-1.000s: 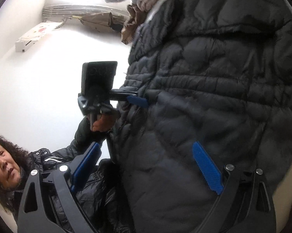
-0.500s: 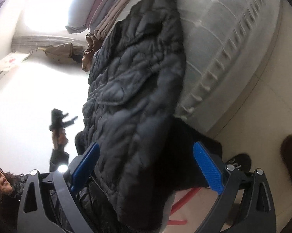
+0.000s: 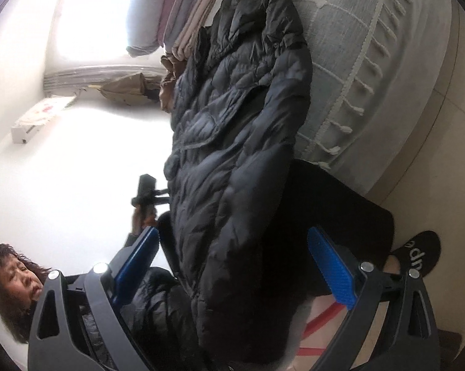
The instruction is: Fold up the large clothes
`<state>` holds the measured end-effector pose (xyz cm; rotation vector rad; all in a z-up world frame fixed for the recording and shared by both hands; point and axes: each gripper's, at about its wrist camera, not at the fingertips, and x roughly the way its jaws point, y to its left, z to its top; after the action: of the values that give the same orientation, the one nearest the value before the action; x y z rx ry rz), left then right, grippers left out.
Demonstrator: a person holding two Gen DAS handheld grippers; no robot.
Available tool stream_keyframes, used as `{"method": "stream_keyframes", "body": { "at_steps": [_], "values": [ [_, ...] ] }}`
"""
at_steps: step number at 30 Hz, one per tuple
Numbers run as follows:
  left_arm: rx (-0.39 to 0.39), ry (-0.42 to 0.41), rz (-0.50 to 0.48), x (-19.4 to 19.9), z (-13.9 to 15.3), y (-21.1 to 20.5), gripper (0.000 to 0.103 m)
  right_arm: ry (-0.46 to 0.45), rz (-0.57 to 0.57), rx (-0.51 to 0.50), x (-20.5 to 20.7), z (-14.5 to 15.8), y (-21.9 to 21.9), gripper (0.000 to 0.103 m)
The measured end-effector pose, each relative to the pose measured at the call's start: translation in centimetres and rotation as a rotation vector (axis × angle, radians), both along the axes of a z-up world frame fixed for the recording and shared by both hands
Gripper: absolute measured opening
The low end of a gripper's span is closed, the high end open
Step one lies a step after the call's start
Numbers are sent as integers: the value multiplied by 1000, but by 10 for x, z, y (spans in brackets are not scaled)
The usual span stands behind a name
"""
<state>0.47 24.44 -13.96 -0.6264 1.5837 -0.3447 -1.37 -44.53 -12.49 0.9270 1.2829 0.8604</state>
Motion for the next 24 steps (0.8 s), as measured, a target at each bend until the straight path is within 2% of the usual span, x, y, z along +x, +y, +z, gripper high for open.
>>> {"method": "stream_keyframes", "body": {
  "at_steps": [4,8,11,12,13,14,15,16,17,18,19,21,23,24],
  "values": [
    [-88,14,-56,-1,-8,-29,84,-13,7,30,-3,2,-1,94],
    [-187,-16,-44,-9,-7,-42,85,-2,11,34,-5,-1,-2,94],
    [-208,-52,-8,-19,1,-37,82,-6,37,6,-10,-4,9,94],
    [-203,-59,1,-23,9,-34,78,-11,52,-5,-11,-5,16,94],
    [-188,-64,4,-25,12,-33,68,-10,59,3,-12,-7,20,93],
    [-181,-67,5,-27,14,-27,54,-18,63,-12,-14,-7,27,93],
    [-169,-68,10,-27,17,-26,45,-36,56,-35,-16,-6,32,93],
    [-154,-65,15,-29,17,-23,26,-51,47,-57,-19,-3,34,93],
    [-153,-68,16,-29,18,-22,17,-58,40,-71,-21,-2,35,92],
    [-154,-77,15,-31,20,-21,14,-64,26,-100,-25,0,34,86],
    [-150,-86,12,-32,21,-22,10,-62,11,-135,-30,2,32,74],
    [-151,-106,16,-32,26,-23,7,-69,-9,-159,-38,8,29,60],
    [-151,-126,14,-32,28,-26,5,-86,-12,-174,-44,17,31,52],
    [-153,-133,16,-32,29,-26,5,-103,-9,-145,-47,25,34,29]
  ]
}}
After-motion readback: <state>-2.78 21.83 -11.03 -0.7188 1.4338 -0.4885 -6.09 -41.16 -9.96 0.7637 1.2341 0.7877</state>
